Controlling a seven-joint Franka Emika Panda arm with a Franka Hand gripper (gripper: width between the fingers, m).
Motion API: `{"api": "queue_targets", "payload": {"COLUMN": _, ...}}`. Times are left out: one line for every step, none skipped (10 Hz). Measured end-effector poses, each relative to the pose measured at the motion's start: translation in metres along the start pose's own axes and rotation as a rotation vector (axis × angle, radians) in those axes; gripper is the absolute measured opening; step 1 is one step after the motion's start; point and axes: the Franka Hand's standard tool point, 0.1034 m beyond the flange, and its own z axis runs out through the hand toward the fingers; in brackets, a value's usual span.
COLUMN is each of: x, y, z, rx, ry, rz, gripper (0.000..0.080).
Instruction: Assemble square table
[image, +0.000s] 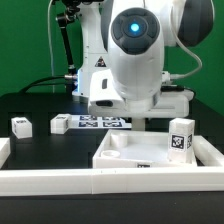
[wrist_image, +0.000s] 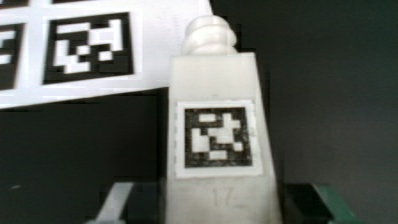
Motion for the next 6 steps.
{"api": "queue_targets", "payload": {"x": -0.005, "y": 0.004, "z": -0.013, "rx": 0.011, "ry": -0.007, "rz": -0.013, "gripper": 0.029}}
{"api": "queue_targets", "payload": {"x": -0.009, "y": 0.009, "z": -0.03, "rx": 0.022, "ry": 0.014, "rz": -0.019, "gripper": 0.029}}
{"api": "queue_targets", "payload": {"x": -0.015, "y": 0.013, "z": -0.041, "rx": 0.031, "ry": 0.009, "rz": -0.015, "gripper": 0.029}}
{"api": "queue_targets", "payload": {"x": -0.013, "y": 0.016, "z": -0.047, "rx": 0.035, "ry": 0.021, "rz": -0.01, "gripper": 0.029}}
{"api": "queue_targets", "payload": {"x": -0.006, "y": 0.016, "z": -0.057, "rx": 0.038, "ry": 0.09, "rz": -0.013, "gripper": 0.029}}
{"api": "queue_targets", "payload": {"x": -0.003, "y": 0.017, "z": -0.067, "rx": 0.044, "ry": 0.182, "rz": -0.016, "gripper": 0.029}}
